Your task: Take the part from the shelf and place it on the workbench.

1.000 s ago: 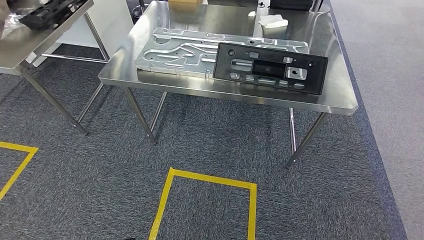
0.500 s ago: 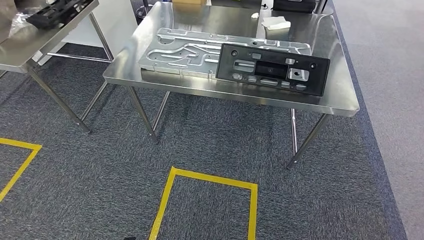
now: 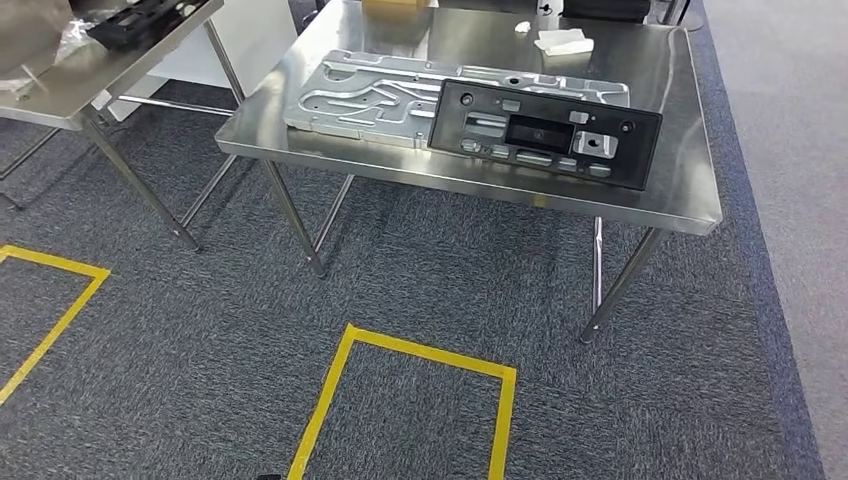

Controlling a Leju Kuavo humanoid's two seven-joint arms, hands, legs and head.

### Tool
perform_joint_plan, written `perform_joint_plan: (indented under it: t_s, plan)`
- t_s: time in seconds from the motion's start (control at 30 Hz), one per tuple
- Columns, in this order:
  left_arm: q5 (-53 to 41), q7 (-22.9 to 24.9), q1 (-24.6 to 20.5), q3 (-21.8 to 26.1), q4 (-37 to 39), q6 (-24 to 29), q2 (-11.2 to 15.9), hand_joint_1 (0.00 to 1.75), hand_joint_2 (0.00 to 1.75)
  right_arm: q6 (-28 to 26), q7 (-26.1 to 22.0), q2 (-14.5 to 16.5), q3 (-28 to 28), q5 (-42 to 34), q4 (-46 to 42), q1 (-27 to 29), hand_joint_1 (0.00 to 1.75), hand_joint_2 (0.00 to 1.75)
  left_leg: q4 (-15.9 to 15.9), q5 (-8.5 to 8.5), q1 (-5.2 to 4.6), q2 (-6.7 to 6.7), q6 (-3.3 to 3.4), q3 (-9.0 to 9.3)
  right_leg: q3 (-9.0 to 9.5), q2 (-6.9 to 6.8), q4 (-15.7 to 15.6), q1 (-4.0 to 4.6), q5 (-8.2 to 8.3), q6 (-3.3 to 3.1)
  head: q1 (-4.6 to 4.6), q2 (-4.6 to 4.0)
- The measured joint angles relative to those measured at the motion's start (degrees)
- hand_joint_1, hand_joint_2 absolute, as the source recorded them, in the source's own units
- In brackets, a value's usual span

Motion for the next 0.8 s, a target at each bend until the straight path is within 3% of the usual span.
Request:
perform_joint_plan:
  t_s: [0.1, 0.17, 0.27, 0.37, 0.5, 0.53, 0.6, 0.63, 0.67, 0.73, 0.8]
  plan:
    - [-0.3, 0.0, -0.2, -0.1, 0.0, 0.0, 0.2, 0.00, 0.00, 0.1, 0.4, 0.1, 0.0, -0.1, 0.0, 0.0, 0.00, 0.00, -11.4, 4.30, -1.76, 1.62, 2.91, 6.25, 0.16, -0.96, 0.0, 0.87, 0.04, -0.17, 0.04, 0.00]
    - [-0.8, -0.1, -0.4, -0.3, 0.0, 0.0, 0.2, 0.00, 0.00, 0.2, 0.7, 0.2, 0.0, -0.4, 0.0, 0.0, 0.00, 0.00, -14.8, 4.91, -2.56, 2.60, 3.73, 7.72, 0.10, -1.60, 0.0, 0.84, 0.13, 0.07, 0.08, 0.00]
    - [-1.1, 0.0, -0.4, -0.9, 0.0, 0.0, 0.2, 0.00, 0.00, 0.3, 1.1, 0.1, 0.0, -0.6, 0.0, -0.1, 0.00, 0.00, -15.5, 5.46, -2.77, 1.90, 3.71, 7.61, 0.25, -2.36, -0.3, 0.69, 0.39, 0.66, 0.07, 0.00]
    - [-1.1, 0.1, -0.4, -1.0, 0.0, 0.0, 0.2, 0.00, 0.00, 0.3, 1.1, 0.1, 0.0, -0.7, 0.0, -0.1, 0.00, 0.00, -15.8, 5.70, -2.69, 1.72, 3.79, 7.67, 0.37, -2.51, -0.4, 0.77, 0.46, 0.82, 0.07, 0.00]
    - [-1.1, 0.2, -0.3, -1.1, 0.0, 0.0, 0.1, 0.00, 0.00, 0.3, 1.2, 0.0, 0.0, -0.7, 0.1, -0.1, 0.00, 0.00, -16.8, 6.54, -1.89, 1.52, 3.71, 8.35, 0.15, -1.51, 0.3, 0.77, -0.12, 1.16, 0.09, -0.01]
    - [-1.1, 0.2, -0.4, -1.1, 0.0, 0.0, 0.0, 0.00, 0.00, 0.3, 1.3, 0.0, 0.0, -0.8, 0.1, 0.0, 0.00, 0.00, -17.0, 6.79, -1.77, 1.41, 3.74, 8.43, -0.32, -0.76, 1.4, 0.68, -0.96, 1.35, 0.09, -0.01]
    - [-1.1, 0.5, -0.4, -1.3, 0.0, 0.0, 0.0, 0.00, 0.00, 0.3, 1.4, -0.2, 0.0, -0.9, 0.1, 0.2, 0.00, 0.00, -17.2, 7.16, -1.67, 0.56, 3.89, 8.05, -3.83, 0.56, 9.1, 0.16, -4.71, 2.21, 0.09, -0.01]
    - [-1.1, 0.6, -0.4, -1.3, 0.0, 0.0, -0.1, 0.00, 0.00, 0.3, 1.5, -0.3, 0.0, -0.9, 0.2, 0.3, 0.00, 0.00, -17.0, 7.26, -1.56, 0.04, 3.88, 7.85, -4.86, 0.83, 11.5, -0.21, -5.50, 2.65, 0.09, 0.00]
    - [-1.1, 0.7, -0.4, -1.4, 0.0, 0.0, -0.2, 0.00, 0.00, 0.3, 1.5, -0.4, 0.0, -0.9, 0.2, 0.4, 0.00, 0.00, -16.8, 7.25, -1.43, -0.54, 3.73, 7.71, -4.91, 0.98, 12.1, -0.61, -5.13, 3.11, 0.09, 0.00]
    - [-1.0, 0.8, -0.5, -1.4, 0.0, 0.2, -0.3, 0.00, 0.00, 0.3, 1.5, -0.5, 0.0, -0.9, 0.3, 0.4, 0.00, 0.00, -16.1, 6.91, -1.19, -1.29, 3.15, 7.51, -1.13, 1.81, 4.8, -1.10, -1.64, 3.47, 0.09, -0.01]
    - [-1.0, 0.9, -0.5, -1.4, 0.0, 0.3, -0.3, 0.00, 0.00, 0.3, 1.5, -0.6, 0.0, -0.8, 0.3, 0.4, 0.00, 0.00, -15.3, 6.55, -1.27, -1.81, 2.36, 6.99, 0.82, 2.82, 0.5, -1.20, -0.54, 3.00, 0.08, -0.01]
